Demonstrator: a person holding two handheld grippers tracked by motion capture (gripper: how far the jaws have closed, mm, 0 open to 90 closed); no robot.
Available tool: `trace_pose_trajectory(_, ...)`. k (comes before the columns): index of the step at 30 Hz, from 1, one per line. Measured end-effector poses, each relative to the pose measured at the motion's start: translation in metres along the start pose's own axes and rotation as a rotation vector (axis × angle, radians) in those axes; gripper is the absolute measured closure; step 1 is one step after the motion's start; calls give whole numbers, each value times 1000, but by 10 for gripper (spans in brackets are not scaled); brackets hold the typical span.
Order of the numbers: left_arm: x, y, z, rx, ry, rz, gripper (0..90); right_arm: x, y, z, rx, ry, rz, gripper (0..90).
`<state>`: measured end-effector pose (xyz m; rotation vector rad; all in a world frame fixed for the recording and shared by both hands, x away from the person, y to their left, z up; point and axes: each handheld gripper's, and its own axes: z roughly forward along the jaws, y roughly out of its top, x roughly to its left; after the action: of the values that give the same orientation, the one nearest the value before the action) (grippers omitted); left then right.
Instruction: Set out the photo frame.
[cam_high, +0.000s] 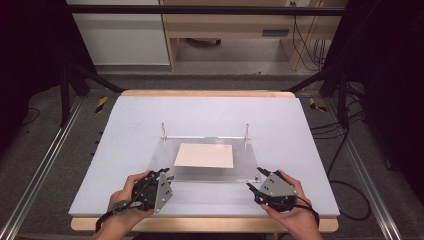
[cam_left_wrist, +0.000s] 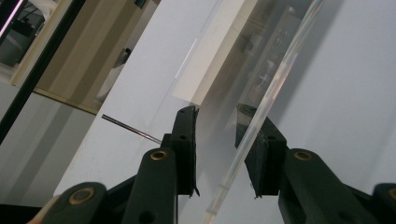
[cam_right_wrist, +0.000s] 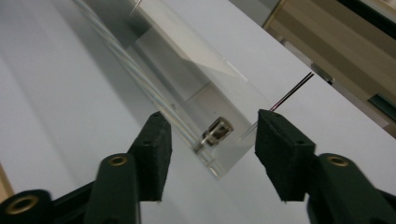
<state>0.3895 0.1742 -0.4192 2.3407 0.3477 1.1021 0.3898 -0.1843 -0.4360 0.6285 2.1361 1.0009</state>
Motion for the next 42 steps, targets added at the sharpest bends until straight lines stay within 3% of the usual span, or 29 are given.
trace_pose_trajectory(2, 3, 2, -2, 5, 2, 11, 670, -4, 2, 0, -14, -1, 10, 515)
trace_pose_trajectory(3, 3, 3, -2, -1, 2, -3, 674, -5, 3, 0, -19, 2, 7, 536)
trace_pose_trajectory(6, 9, 7, -3, -7, 0, -14, 686, -7, 7, -1, -44, -2, -23, 582)
trace_pose_trajectory(9, 14, 11, -5, -21, -9, -31, 699, -13, 14, -2, -47, 6, 5, 584)
trace_pose_trajectory(11, 19, 15, -7, -47, -37, -56, 698, -17, 18, -2, -38, 20, 20, 583)
trace_pose_trajectory(14, 23, 22, -8, -36, -47, -48, 704, -23, 24, -2, -22, 33, 32, 586)
trace_pose_trajectory(27, 51, 25, -7, -60, -95, -83, 701, -45, 46, -1, 30, 90, 75, 589)
trace_pose_trajectory(31, 61, 23, -7, -83, -118, -130, 684, -52, 51, 0, 31, 103, 91, 590)
trace_pose_trajectory(34, 69, 23, -8, -93, -124, -144, 673, -57, 54, 0, 28, 110, 105, 589)
trace_pose_trajectory(42, 91, 36, -5, -69, -120, -135, 663, -76, 66, 4, 12, 129, 154, 586)
